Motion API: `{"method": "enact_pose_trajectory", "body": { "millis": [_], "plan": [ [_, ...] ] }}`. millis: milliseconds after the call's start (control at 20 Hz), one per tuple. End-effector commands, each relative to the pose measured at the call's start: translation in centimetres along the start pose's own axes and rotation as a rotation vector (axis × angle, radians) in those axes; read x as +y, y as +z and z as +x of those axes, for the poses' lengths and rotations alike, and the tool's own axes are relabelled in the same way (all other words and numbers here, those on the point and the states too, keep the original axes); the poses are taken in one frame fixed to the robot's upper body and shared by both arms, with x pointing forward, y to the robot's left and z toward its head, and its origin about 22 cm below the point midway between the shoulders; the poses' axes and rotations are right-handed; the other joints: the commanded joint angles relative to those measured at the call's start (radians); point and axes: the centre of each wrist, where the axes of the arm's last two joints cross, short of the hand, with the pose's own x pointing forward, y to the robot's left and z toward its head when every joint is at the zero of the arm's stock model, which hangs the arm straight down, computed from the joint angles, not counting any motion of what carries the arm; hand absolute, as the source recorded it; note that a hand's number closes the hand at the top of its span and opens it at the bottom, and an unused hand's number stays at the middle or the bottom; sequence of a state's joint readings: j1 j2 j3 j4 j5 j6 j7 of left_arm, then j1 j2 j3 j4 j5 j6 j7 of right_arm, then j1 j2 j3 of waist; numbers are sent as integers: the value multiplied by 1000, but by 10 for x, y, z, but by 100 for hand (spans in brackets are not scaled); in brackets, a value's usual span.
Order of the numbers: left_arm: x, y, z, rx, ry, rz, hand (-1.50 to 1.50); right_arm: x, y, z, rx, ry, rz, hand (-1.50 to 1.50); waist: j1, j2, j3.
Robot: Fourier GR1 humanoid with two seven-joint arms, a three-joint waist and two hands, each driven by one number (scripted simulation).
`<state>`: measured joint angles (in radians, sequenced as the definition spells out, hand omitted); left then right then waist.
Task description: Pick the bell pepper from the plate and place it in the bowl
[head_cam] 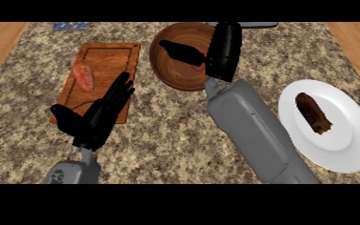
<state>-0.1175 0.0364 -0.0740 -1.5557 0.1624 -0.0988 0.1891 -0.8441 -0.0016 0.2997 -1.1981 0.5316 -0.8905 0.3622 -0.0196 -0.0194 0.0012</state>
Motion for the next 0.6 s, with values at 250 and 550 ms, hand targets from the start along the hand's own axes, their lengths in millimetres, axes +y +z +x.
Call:
{"method": "enact_pose_trajectory", "body": {
  "millis": [250, 550],
  "plan": [
    [14, 14, -5, 12, 0, 54, 0, -34, 144, 15, -89, -154, 94, 150, -46, -17, -2],
    [19, 23, -11, 19, 31, 60, 0, -66, 240, 21, -49, -164, 158, 150, -68, -18, -3]
  ]
}}
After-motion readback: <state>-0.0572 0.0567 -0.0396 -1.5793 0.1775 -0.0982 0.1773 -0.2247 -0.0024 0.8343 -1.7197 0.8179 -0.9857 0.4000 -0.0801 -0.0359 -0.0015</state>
